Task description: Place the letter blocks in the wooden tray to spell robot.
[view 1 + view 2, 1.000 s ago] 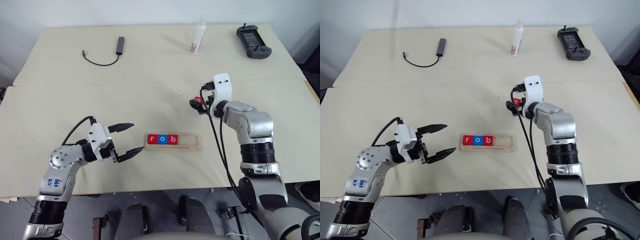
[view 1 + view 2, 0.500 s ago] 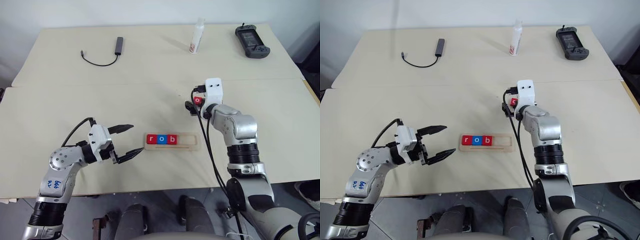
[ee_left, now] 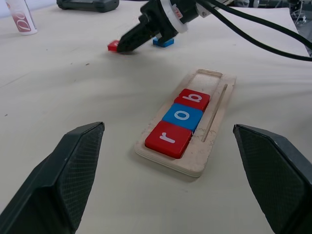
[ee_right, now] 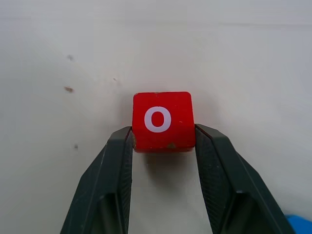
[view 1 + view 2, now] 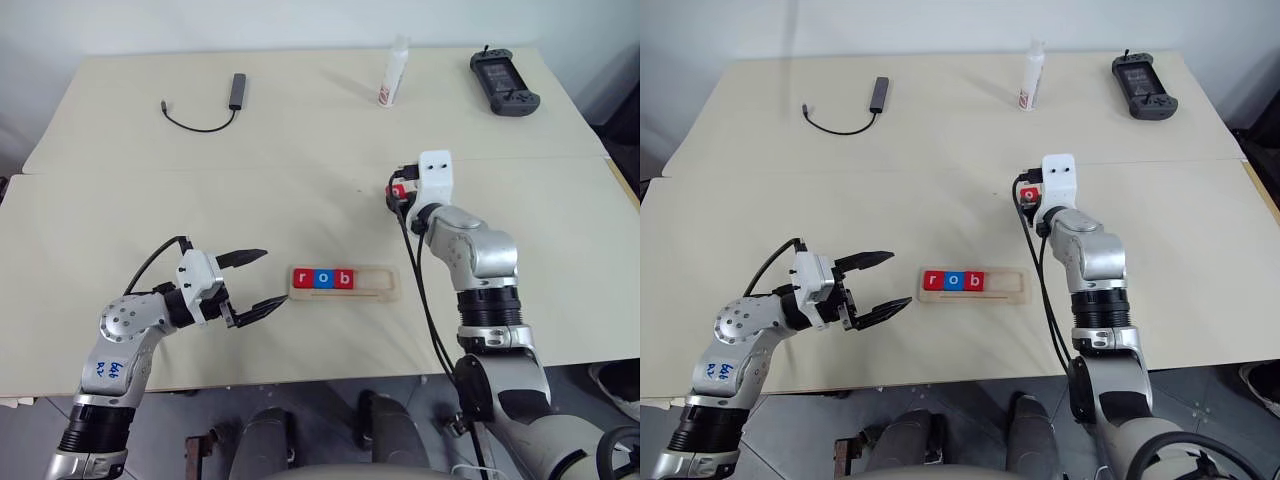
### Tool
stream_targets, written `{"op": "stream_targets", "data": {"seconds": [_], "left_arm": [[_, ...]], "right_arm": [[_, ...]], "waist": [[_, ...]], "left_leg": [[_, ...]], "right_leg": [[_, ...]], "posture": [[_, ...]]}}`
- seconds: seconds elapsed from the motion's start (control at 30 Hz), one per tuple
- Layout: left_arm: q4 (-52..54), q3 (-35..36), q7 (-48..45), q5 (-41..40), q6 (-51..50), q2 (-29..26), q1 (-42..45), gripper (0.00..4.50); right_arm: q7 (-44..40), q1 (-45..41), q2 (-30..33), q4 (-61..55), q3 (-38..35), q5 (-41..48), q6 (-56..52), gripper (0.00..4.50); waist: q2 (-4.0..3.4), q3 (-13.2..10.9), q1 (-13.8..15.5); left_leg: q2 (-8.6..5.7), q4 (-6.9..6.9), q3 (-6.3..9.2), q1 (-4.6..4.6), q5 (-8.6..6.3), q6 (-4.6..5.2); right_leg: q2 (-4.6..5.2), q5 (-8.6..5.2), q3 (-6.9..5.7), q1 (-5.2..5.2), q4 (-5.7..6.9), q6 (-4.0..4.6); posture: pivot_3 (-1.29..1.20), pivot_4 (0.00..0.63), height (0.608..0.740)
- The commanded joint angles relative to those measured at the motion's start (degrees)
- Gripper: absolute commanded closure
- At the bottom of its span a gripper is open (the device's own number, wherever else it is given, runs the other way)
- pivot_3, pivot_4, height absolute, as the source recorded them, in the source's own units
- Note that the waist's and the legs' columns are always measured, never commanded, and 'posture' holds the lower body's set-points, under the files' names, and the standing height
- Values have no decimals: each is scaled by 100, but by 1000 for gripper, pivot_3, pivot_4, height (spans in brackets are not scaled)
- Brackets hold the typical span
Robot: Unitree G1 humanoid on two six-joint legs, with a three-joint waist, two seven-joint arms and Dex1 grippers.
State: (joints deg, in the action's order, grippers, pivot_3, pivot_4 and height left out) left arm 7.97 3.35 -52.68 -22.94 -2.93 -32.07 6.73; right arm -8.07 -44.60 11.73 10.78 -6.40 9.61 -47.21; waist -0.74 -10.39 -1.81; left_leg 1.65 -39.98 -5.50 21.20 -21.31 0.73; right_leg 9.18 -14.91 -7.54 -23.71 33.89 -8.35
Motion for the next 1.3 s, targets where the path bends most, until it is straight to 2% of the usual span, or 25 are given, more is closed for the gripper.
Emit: {"op": "stream_targets", "data": {"seconds": [0.03,0.17,0.27,0.47,0.53,0.63,0.83,0.93,1.03,1.13,1.2,1.23,1.3], "left_arm": [[46,-35,-78,-34,73,46,29,0],[-157,-148,-195,-22,86,132,224,0],[-314,-248,-375,-26,176,180,362,0],[-465,-343,-724,-79,207,184,571,0],[-438,-403,-900,-126,131,132,665,0],[-438,-439,-1051,-179,14,112,794,0],[-475,-410,-1152,-141,-57,105,899,0],[-393,-366,-1127,-140,-93,84,851,0],[-302,-327,-1069,-117,-84,76,765,0],[-272,-259,-935,-71,-5,112,744,0],[-283,-266,-932,-63,0,105,737,0],[-287,-279,-929,-53,8,107,729,0],[-291,-296,-919,-41,18,116,721,0]], "right_arm": [[-363,122,306,-968,-7,202,-115,3019],[-692,668,889,-2421,-102,530,-1151,3019],[-562,1269,1102,-3629,-439,701,-2123,3019],[-181,2098,616,-5413,-884,798,-3648,3019],[-43,2695,526,-5908,-832,691,-3869,3019],[136,3296,314,-6192,-755,576,-3868,3019],[381,3732,-214,-6082,-566,462,-3790,3019],[335,3618,-244,-5898,-545,441,-3661,2097],[-45,3631,201,-5827,-635,568,-3455,1086],[-1051,3881,1027,-5817,-863,1098,-3266,49],[-2062,3993,1990,-5522,-921,1428,-2720,17],[-2615,4060,2584,-5265,-812,1385,-2127,17],[-3329,4179,3362,-4823,-611,1241,-1083,17]], "waist": [[0,0,10],[0,0,52],[1,0,49],[0,0,18],[0,1,29],[0,1,71],[0,2,31],[0,2,18],[1,2,21],[1,2,69],[2,2,80],[-2,0,78],[4,-1,77]], "left_leg": [[0,0,0,0,0,0],[0,0,3,2,0,0],[0,1,2,2,-1,0],[1,1,-2,-1,-1,-1],[2,1,1,-2,-1,-1],[-2,1,7,3,-3,-1],[-1,-1,3,-4,-4,0],[-1,-1,2,-4,-4,0],[-2,-2,3,-3,-4,0],[-3,-1,7,0,-5,3],[-3,0,8,1,-7,6],[-3,1,4,0,-9,9],[-8,-4,-1,-3,-14,18]], "right_leg": [[0,0,0,0,0,0],[0,0,-2,1,-2,0],[0,0,-2,1,-4,0],[0,0,4,0,-1,0],[-1,0,3,0,0,0],[-1,-1,-1,0,-4,1],[-2,0,6,1,1,1],[-2,0,7,1,0,1],[-2,0,7,1,-2,1],[-1,0,5,1,-5,1],[-2,0,2,2,-9,1],[-1,0,6,2,-10,1],[2,2,13,6,-15,-4]], "posture": [[0,150,740],[0,150,740],[0,150,740],[0,150,740],[0,150,740],[0,150,740],[0,150,740],[0,150,740],[0,150,740],[0,150,740],[0,150,740],[0,150,740],[0,150,740]]}}
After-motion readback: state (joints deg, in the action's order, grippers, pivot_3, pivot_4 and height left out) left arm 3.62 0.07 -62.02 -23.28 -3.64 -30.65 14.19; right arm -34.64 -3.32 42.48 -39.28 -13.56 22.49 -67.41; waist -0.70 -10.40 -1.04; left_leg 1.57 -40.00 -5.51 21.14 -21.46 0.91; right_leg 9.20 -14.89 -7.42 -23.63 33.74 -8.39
